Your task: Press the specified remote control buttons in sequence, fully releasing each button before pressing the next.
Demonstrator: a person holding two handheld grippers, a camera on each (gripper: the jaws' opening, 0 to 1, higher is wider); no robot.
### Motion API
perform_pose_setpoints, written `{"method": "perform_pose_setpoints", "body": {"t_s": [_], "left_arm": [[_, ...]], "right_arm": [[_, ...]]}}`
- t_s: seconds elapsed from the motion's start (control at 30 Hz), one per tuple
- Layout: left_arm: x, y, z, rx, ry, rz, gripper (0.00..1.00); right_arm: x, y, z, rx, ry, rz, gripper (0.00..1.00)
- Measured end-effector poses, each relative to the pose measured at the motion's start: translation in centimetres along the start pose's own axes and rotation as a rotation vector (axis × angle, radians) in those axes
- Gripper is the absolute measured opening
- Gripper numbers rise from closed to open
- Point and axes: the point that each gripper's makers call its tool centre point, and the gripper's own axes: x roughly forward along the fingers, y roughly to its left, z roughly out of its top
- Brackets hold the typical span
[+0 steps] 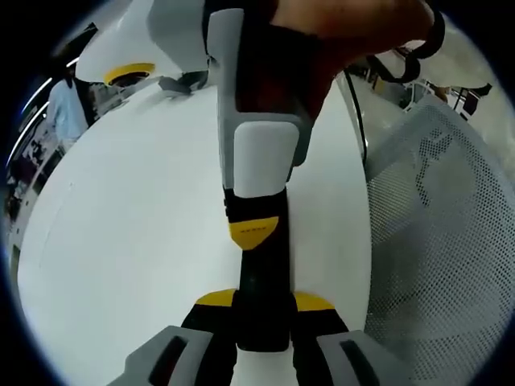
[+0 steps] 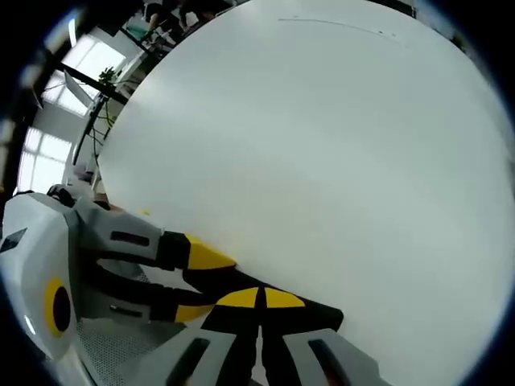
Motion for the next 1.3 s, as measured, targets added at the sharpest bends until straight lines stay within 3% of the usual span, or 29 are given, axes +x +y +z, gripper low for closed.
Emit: {"method": "perform_pose_setpoints", "body": {"t_s": [0.23, 0.5, 0.8, 1.2, 1.3], "left_arm": [[-0.01, -0.05, 0.06, -0.045, -0.045, 0.047, 0.24], [-0.01, 0.01, 0.11, -0.046, -0.056, 0.051, 0.24], [-0.11, 0.14, 0.1, -0.083, -0.108, 0.053, 0.24], [-0.1, 0.05, 0.17, -0.083, -0.119, 0.061, 0.24], [-0.1, 0.06, 0.18, -0.084, -0.125, 0.061, 0.24]], "right_arm": [[0.12, -0.01, 0.06, -0.009, -0.001, -0.02, 0.0], [0.2, -0.03, 0.14, -0.004, 0.001, -0.027, 0.0], [0.25, -0.09, 0.25, -0.019, 0.004, -0.048, 0.0], [-0.16, -0.04, 0.16, 0.02, -0.053, 0.027, 0.0], [-0.44, 0.08, -0.1, -0.016, -0.071, 0.025, 0.0]]}}
